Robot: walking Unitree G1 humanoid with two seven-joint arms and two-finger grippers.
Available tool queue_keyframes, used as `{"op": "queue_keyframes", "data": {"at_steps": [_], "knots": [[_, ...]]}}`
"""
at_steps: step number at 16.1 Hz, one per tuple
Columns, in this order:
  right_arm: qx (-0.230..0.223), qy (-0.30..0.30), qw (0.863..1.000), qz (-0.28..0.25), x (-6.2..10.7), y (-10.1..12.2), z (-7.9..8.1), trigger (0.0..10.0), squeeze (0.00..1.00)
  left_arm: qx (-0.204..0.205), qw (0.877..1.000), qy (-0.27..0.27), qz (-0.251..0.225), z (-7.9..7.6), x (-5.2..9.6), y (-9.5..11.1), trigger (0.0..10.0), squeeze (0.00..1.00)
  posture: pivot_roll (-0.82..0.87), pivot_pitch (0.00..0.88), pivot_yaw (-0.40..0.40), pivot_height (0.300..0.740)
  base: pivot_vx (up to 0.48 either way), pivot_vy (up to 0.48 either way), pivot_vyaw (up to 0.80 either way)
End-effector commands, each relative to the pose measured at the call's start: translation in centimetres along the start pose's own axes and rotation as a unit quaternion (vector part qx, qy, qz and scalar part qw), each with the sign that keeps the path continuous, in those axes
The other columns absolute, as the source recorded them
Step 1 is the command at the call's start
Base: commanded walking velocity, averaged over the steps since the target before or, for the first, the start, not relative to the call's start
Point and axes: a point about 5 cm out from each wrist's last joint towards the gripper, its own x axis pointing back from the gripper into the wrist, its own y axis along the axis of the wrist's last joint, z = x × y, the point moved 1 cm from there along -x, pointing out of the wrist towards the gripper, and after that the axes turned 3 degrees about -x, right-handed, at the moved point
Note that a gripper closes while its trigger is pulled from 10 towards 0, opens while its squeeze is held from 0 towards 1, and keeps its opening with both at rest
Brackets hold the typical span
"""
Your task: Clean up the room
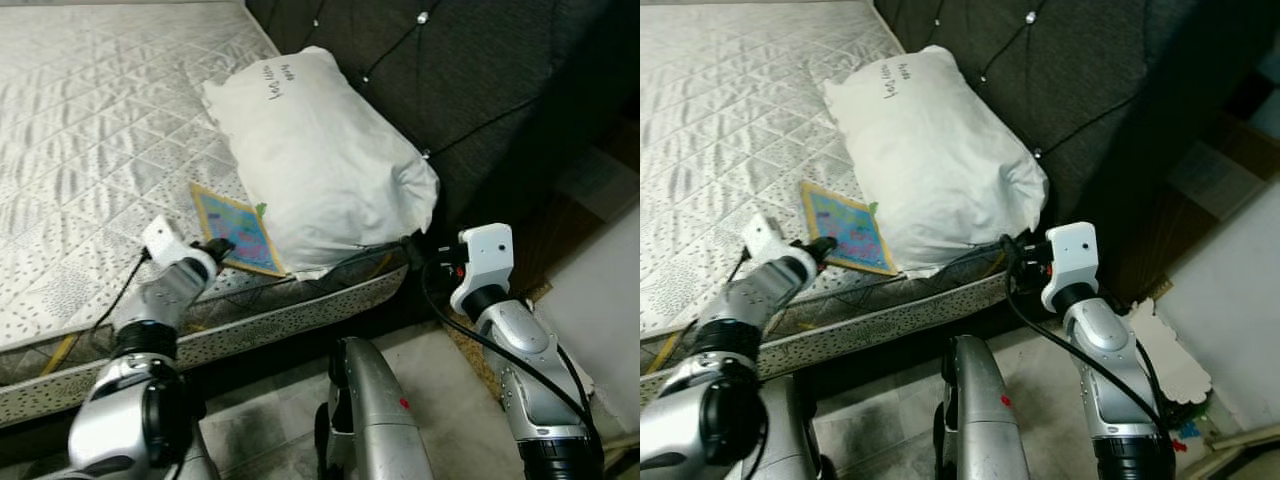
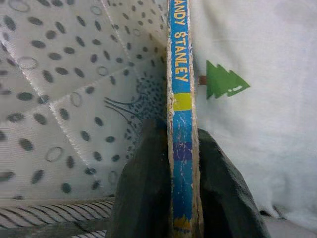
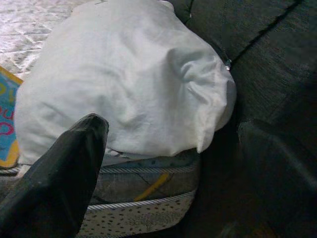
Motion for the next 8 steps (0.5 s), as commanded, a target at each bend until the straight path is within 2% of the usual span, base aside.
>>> {"op": "queue_keyframes", "data": {"at_steps": [1, 2, 4, 5, 6, 8], "knots": [[0.007, -0.006, 1.000, -0.005, 0.0, 0.5, -0.6, 10.0, 0.00, -0.027, 0.999, 0.013, 0.012, 0.7, 0.0, -0.4, 10.0, 0.00, -0.24, 0.054, -0.122, 0.522, 0.000, 0.000, 0.00], [0.007, -0.007, 1.000, -0.004, 0.0, 0.5, -0.6, 10.0, 0.00, -0.035, 0.999, 0.003, 0.020, 0.6, 0.0, -0.4, 10.0, 0.00, -0.23, 0.053, -0.129, 0.522, 0.000, 0.000, 0.00], [0.008, -0.007, 1.000, -0.004, -0.1, 0.5, -0.6, 10.0, 0.00, -0.058, 0.998, 0.002, 0.027, 0.7, -0.1, -0.2, 10.0, 0.22, -0.23, 0.051, -0.130, 0.522, 0.000, 0.000, 0.00], [0.008, -0.007, 1.000, -0.005, -0.1, 0.5, -0.6, 10.0, 0.00, -0.068, 0.997, 0.007, 0.023, 0.9, -0.2, 0.2, 10.0, 0.55, -0.23, 0.050, -0.129, 0.522, 0.000, 0.000, 0.00], [0.008, -0.007, 1.000, -0.005, -0.2, 0.5, -0.6, 10.0, 0.00, -0.077, 0.997, 0.006, 0.017, 0.9, -0.2, 0.7, 10.0, 1.00, -0.23, 0.048, -0.127, 0.522, 0.000, 0.000, 0.00], [0.008, -0.009, 1.000, -0.006, -0.2, 0.6, -0.6, 10.0, 0.00, -0.078, 0.997, 0.003, 0.016, 0.9, -0.2, 0.9, 10.0, 1.00, -0.23, 0.047, -0.125, 0.522, 0.000, 0.000, 0.00]]}}
